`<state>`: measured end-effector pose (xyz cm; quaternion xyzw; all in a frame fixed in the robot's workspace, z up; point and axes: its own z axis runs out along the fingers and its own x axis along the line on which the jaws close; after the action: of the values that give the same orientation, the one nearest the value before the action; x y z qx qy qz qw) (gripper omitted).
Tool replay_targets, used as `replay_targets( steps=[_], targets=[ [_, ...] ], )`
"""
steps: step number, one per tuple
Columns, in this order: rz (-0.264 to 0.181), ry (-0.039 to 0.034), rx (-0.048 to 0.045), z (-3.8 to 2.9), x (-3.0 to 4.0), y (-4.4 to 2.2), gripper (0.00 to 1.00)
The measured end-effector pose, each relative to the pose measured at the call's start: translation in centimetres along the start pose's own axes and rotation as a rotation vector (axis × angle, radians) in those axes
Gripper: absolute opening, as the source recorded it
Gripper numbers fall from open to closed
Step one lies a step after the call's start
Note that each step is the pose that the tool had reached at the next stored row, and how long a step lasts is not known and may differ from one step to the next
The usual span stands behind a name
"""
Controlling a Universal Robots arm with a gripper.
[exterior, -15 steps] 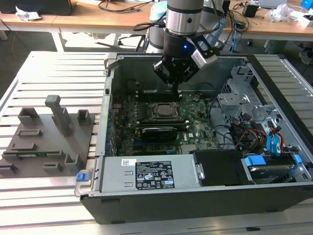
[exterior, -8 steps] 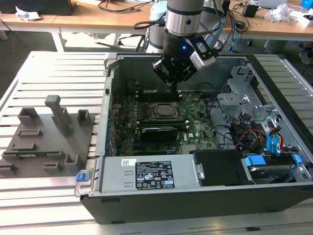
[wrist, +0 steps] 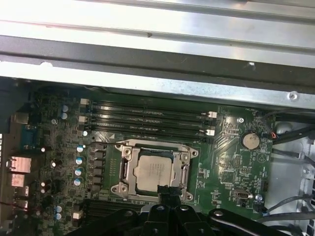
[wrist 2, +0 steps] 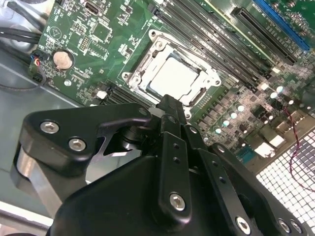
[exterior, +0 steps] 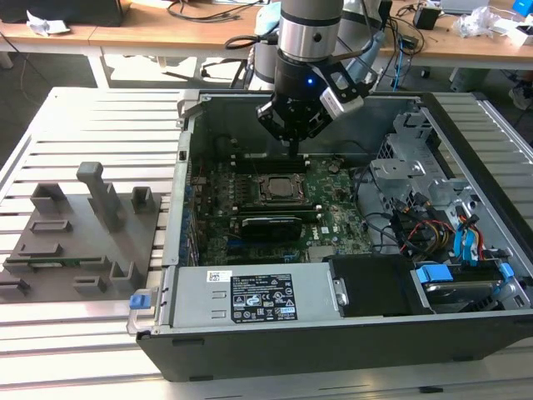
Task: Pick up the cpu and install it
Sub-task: 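Install the first cpu locking lever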
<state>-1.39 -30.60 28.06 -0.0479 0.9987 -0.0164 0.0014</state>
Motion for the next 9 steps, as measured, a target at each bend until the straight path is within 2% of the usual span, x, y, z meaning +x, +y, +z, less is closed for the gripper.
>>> replay_targets(
  steps=[9],
  targets=[
    [0.000, 0.0000, 0.0000, -0.01, 1.43, 0.14, 0.11]
  ],
)
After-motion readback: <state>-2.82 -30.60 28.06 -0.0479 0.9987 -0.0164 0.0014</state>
